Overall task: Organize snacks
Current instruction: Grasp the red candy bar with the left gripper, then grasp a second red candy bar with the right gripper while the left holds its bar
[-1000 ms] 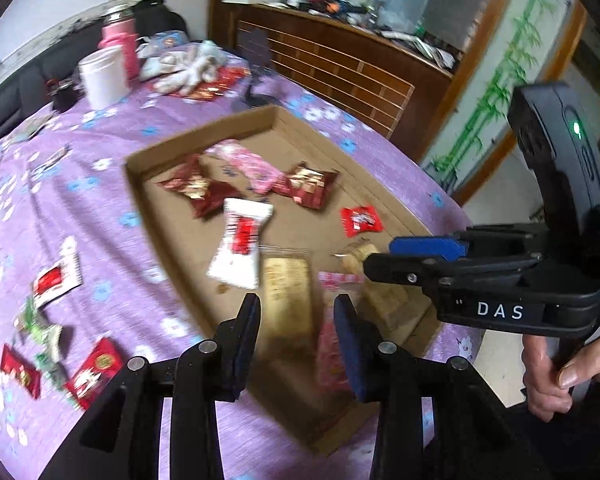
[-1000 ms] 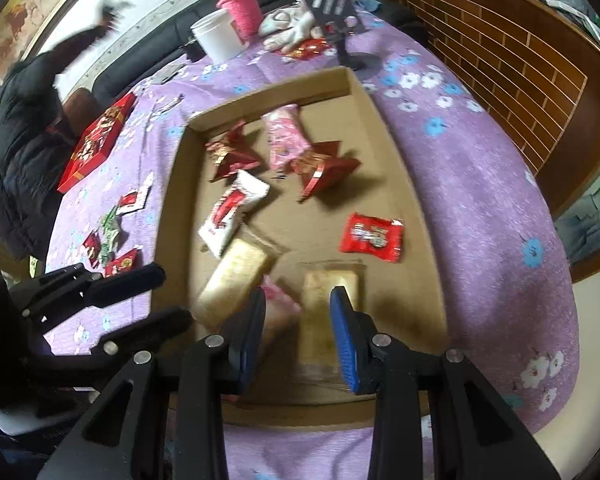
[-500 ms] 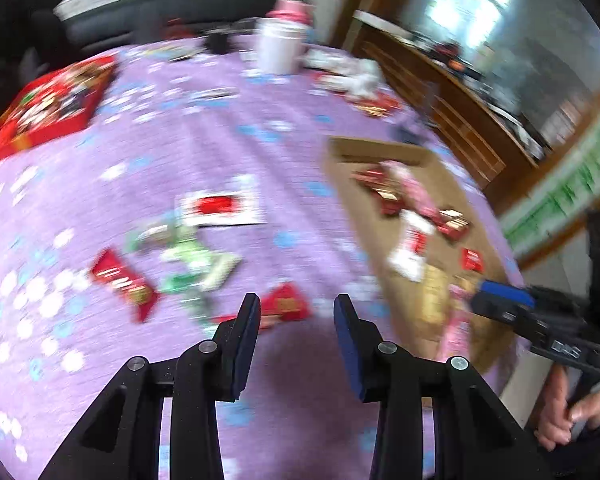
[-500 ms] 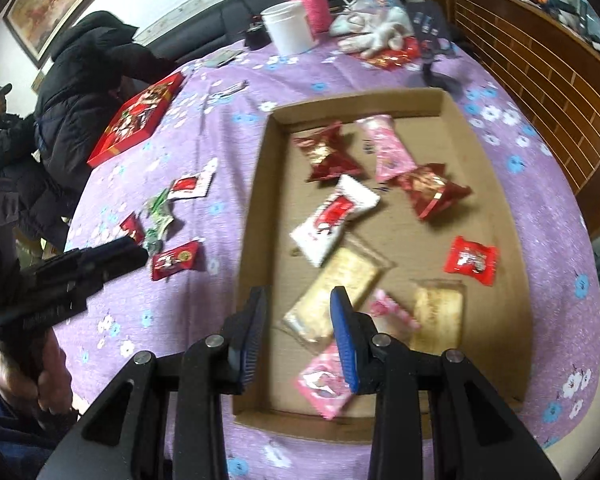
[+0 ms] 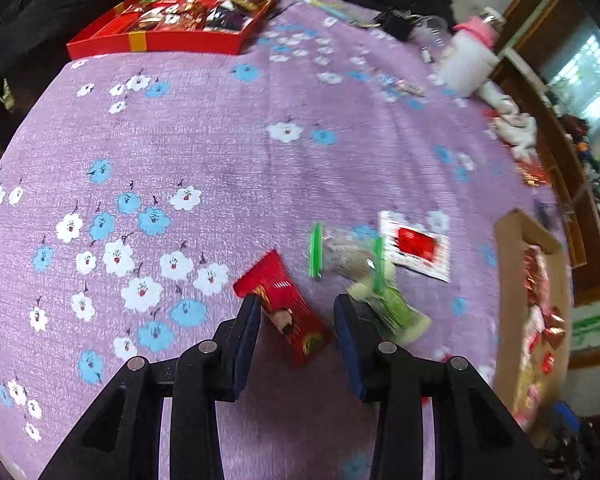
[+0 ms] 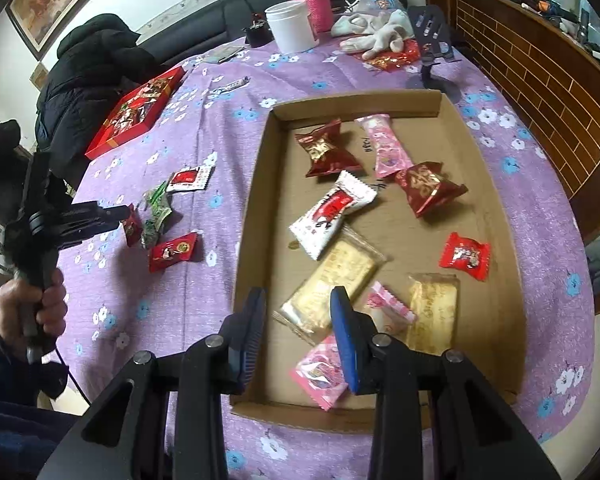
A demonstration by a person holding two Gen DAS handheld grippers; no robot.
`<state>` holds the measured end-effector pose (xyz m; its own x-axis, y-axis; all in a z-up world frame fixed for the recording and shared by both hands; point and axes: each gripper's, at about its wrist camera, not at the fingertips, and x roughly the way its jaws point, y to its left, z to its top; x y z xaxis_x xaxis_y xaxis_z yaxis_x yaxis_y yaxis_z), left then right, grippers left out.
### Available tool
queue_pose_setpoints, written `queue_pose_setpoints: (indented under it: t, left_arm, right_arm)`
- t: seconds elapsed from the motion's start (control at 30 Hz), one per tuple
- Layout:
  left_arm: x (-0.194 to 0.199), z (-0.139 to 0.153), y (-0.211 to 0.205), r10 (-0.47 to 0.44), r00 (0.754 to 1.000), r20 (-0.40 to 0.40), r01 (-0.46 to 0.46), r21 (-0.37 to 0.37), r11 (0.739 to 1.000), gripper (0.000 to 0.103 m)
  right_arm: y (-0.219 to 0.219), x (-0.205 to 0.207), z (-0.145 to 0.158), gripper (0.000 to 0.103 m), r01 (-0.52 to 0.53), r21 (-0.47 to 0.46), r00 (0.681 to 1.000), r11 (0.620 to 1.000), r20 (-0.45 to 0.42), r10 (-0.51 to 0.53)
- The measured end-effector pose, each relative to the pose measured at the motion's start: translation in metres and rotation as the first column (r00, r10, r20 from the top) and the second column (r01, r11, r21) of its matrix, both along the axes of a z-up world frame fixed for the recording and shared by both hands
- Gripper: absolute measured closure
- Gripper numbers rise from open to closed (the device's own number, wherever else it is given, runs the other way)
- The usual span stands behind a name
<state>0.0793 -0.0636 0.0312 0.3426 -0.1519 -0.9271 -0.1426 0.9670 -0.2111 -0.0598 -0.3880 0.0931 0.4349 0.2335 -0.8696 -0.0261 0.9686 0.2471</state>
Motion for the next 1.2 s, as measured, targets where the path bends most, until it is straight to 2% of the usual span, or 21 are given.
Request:
queue_pose_setpoints:
  t: [0.07, 0.17, 0.23, 0.27, 0.37, 0.5, 0.73, 0.87, 1.0, 1.13, 1.2]
  left_arm:
    - [0.006, -0.008, -0.002, 0.003, 1.0, -0.023, -0.002, 0.04, 0.999, 0.063]
    - [0.01, -0.008, -0.006, -0.032, 0.999, 0.007, 0.031, 0.102, 0.994, 0.064]
    - [0.008, -0.008, -0.008, -0.06, 0.998, 0.026, 0.056, 0.14, 0.988, 0.078]
    - [0.006, -0.008, -0.008, -0.08, 0.996, 0.034, 0.074, 0.163, 0.984, 0.081]
    - [0.0, -0.009, -0.002, -0.106, 0.993, 0.043, 0.098, 0.158, 0.983, 0.083]
    - [-0.026, -0.01, 0.007, -0.149, 0.987, 0.056, 0.136, 0.182, 0.974, 0.083]
    - [-0.061, -0.012, 0.023, -0.18, 0.982, 0.053, 0.166, 0.193, 0.967, 0.083]
    - [-0.068, -0.012, 0.027, -0.197, 0.979, 0.058, 0.182, 0.192, 0.964, 0.083]
    - [-0.068, -0.012, 0.03, -0.205, 0.977, 0.063, 0.192, 0.173, 0.966, 0.083]
    - [-0.068, -0.011, 0.031, -0.213, 0.975, 0.064, 0.2, 0.163, 0.966, 0.083]
    - [-0.068, -0.011, 0.032, -0.216, 0.974, 0.066, 0.204, 0.157, 0.966, 0.083]
  right_arm:
    - [0.0, 0.0, 0.003, 0.07, -0.01, -0.001, 1.0, 1.0, 0.009, 0.01]
    - [0.004, 0.002, 0.009, 0.07, -0.046, 0.006, 0.999, 0.999, 0.024, 0.046]
    - [0.013, 0.007, 0.014, 0.07, -0.092, 0.014, 0.995, 0.996, 0.035, 0.092]
    - [0.017, 0.009, 0.016, 0.07, -0.113, 0.022, 0.993, 0.993, 0.038, 0.112]
    - [0.04, 0.022, 0.018, 0.065, -0.187, 0.058, 0.982, 0.981, 0.026, 0.186]
    - [0.085, 0.051, 0.005, 0.065, -0.272, 0.089, 0.961, 0.958, -0.034, 0.276]
    - [0.141, 0.119, -0.034, 0.066, -0.288, 0.122, 0.944, 0.95, -0.13, 0.302]
    - [0.151, 0.136, -0.053, 0.066, -0.274, 0.14, 0.94, 0.952, -0.171, 0.295]
    - [0.147, 0.128, -0.067, 0.066, -0.257, 0.163, 0.931, 0.953, -0.222, 0.289]
    - [0.146, 0.093, -0.07, 0.066, -0.267, 0.228, 0.903, 0.936, -0.28, 0.325]
    - [0.15, 0.074, -0.066, 0.065, -0.302, 0.222, 0.89, 0.927, -0.283, 0.358]
